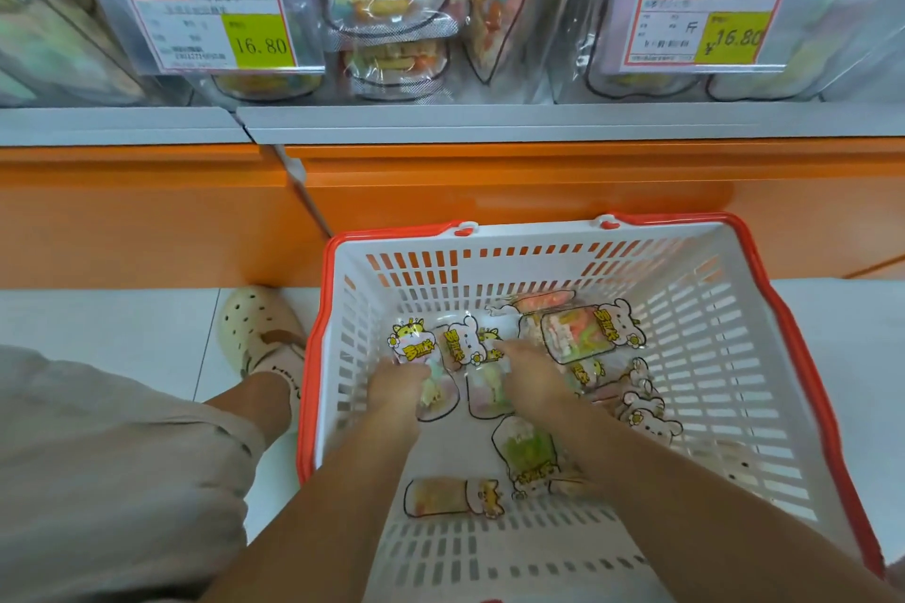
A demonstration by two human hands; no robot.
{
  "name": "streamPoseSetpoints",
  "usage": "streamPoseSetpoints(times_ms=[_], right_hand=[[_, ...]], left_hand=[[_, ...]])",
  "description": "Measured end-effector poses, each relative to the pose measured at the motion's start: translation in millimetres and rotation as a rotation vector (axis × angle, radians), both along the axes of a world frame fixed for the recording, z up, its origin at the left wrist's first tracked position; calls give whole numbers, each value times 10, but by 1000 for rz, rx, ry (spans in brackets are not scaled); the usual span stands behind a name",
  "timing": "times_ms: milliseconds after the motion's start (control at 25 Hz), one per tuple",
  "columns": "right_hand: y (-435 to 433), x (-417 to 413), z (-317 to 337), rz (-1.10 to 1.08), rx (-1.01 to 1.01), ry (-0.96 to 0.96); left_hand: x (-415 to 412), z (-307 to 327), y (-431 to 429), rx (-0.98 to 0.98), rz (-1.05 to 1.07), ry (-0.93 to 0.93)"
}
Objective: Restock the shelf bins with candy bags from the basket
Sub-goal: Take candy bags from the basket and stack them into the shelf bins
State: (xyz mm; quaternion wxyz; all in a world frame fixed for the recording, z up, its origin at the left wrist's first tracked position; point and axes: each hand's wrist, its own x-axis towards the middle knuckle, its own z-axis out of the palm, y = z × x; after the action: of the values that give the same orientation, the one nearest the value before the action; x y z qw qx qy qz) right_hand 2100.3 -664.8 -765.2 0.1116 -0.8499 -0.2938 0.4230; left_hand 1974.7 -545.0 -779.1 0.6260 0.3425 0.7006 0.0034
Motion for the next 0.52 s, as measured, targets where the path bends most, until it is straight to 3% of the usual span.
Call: streamPoseSetpoints(times_ms=[200,320,520], right_hand=[[313,-159,-255,134,-271,-287],[359,-275,-341,154,-276,-446],[394,-165,-343,-128,-253,-325]], left_hand=[[25,69,-36,62,21,-3],[42,134,-60,91,16,-40],[37,188,-100,76,22,-51]])
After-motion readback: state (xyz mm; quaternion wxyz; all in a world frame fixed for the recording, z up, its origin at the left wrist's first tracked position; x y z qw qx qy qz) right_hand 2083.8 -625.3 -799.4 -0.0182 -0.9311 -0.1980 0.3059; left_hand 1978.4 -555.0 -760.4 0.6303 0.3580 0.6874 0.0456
